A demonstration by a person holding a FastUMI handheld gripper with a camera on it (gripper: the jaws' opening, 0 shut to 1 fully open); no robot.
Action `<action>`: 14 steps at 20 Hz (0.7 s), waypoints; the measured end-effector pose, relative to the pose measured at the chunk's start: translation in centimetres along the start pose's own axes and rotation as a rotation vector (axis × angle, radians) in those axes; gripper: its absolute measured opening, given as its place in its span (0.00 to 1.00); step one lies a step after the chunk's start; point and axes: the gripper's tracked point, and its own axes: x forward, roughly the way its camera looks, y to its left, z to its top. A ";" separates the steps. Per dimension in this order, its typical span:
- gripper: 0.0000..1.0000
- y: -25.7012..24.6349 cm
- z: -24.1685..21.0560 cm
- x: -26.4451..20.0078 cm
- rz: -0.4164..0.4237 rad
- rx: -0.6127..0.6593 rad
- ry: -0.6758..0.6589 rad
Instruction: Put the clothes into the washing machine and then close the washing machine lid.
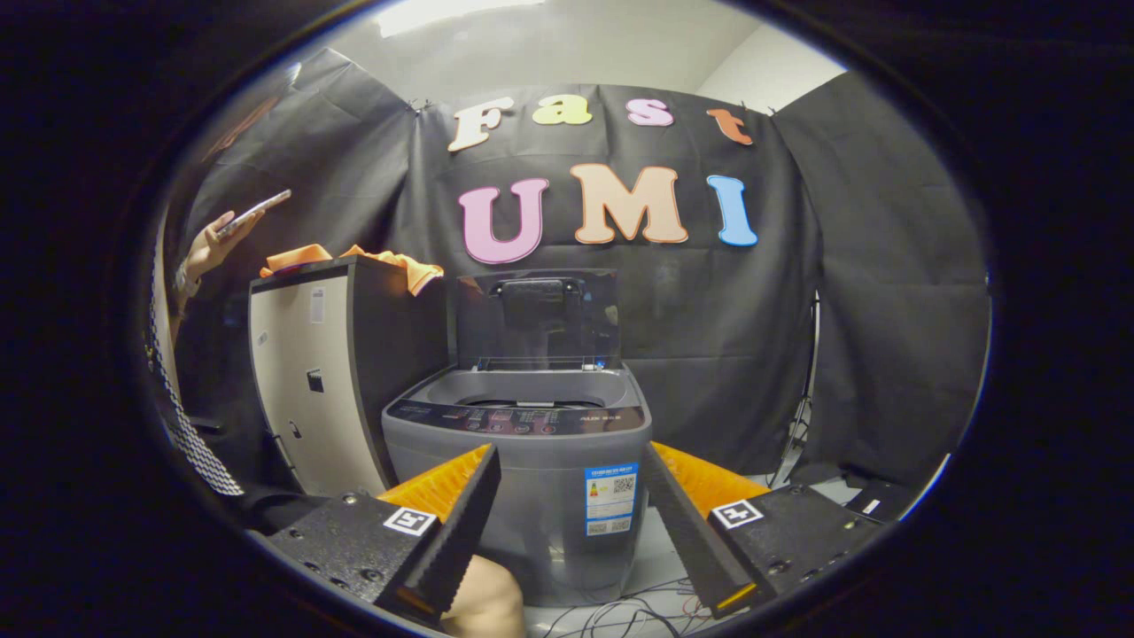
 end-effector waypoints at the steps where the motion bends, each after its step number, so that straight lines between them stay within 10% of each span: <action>1: 0.97 0.0 -0.1 0.0 0.000 0.000 0.000; 14: 0.97 2.1 5.7 3.0 -0.027 0.003 -0.075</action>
